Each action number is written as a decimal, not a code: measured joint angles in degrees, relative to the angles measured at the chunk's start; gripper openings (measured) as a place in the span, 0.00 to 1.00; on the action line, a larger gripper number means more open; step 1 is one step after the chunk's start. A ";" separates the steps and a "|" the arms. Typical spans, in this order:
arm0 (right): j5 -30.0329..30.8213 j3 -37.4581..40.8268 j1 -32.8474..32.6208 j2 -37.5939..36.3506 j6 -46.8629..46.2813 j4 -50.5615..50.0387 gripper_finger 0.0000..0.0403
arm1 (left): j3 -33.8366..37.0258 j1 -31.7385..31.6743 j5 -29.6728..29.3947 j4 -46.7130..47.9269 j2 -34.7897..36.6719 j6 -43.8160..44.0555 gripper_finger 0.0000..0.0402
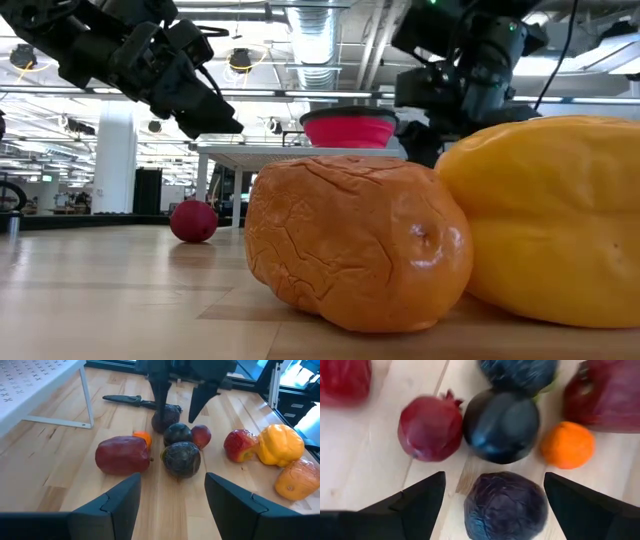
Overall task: Pick & Place Fruit
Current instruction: Put the right purple mangosteen into the red strainer bowl
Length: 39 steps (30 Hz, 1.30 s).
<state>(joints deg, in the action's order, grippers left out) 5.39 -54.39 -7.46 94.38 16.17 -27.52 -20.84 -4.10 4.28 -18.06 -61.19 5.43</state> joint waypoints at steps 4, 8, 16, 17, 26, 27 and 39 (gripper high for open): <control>1.55 0.02 0.00 2.30 2.70 -0.16 0.82 | 0.00 0.00 -0.30 -0.07 0.00 0.00 0.53; 2.26 0.01 0.15 3.75 2.88 -1.30 0.82 | 0.00 0.00 -0.29 -0.07 0.00 0.00 0.53; 5.27 0.02 0.13 4.23 1.43 -4.99 0.82 | 0.02 0.00 -0.27 -0.07 0.00 0.02 0.53; 5.27 0.02 0.13 4.23 1.03 -5.36 0.81 | 0.02 0.00 -0.27 -0.05 0.00 0.00 0.53; 5.40 0.02 0.11 4.23 -2.18 -4.23 0.68 | 0.02 0.00 -0.24 -0.05 0.00 0.00 0.53; 5.38 0.01 0.11 4.23 -2.87 -4.20 0.66 | 0.02 0.00 -0.22 -0.05 0.00 0.00 0.53; -0.67 -4.39 3.31 -6.21 -15.57 -5.86 0.58 | 0.05 0.00 -0.20 -0.49 0.00 0.00 0.53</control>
<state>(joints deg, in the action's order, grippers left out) 4.72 -58.78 -4.15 88.17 0.60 -33.38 -20.79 -4.10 4.08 -18.55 -61.19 5.43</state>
